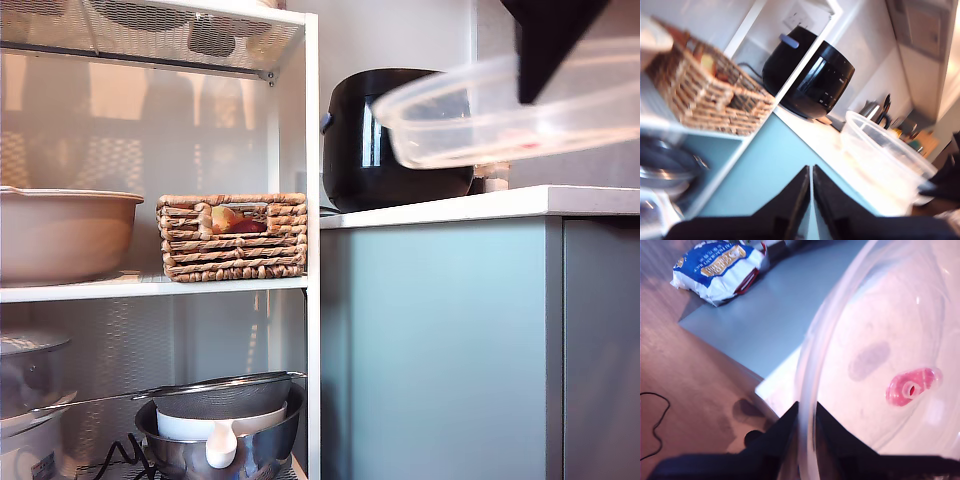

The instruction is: Pick up the plastic microwave lid from the counter next to you, then place it on the shelf

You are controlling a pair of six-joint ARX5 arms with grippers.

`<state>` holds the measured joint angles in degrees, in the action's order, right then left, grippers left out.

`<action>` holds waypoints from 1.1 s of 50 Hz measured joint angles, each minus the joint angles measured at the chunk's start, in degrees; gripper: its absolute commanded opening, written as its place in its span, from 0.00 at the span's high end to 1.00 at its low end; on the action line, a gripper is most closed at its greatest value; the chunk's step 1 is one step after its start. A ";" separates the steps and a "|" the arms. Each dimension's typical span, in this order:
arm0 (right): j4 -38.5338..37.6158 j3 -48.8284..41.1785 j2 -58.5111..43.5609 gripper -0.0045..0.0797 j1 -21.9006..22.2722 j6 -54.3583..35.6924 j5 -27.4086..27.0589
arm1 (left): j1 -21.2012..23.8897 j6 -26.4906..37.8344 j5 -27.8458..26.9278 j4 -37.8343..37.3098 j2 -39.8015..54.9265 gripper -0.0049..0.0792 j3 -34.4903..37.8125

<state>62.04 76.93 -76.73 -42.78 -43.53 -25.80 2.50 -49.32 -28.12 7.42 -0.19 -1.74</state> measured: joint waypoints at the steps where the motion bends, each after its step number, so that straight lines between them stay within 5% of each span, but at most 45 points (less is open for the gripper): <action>1: 0.20 0.00 0.07 0.96 -0.85 0.02 -0.35 | 0.00 -1.79 0.02 -0.28 0.00 0.97 -0.02; 13: 2.40 0.00 0.24 0.96 -9.14 1.51 -1.66 | 0.00 -26.16 -0.76 -1.44 0.00 0.97 -0.02; 23: 2.21 0.00 0.24 0.96 -15.85 1.49 -1.73 | 0.04 -42.42 -2.19 -1.03 0.00 0.71 -0.02; 37: 0.52 0.00 0.24 0.96 -22.38 -1.62 -2.32 | 1.84 -48.04 -5.20 -3.76 0.00 0.41 -0.02; 55: -0.50 0.00 0.22 0.96 -25.99 -8.98 -2.45 | 5.68 -48.06 -6.78 -8.15 0.00 0.40 -0.02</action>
<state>61.54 76.93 -76.51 -68.77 -52.51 -28.25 8.19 -97.38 -34.89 -0.73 -0.19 -1.76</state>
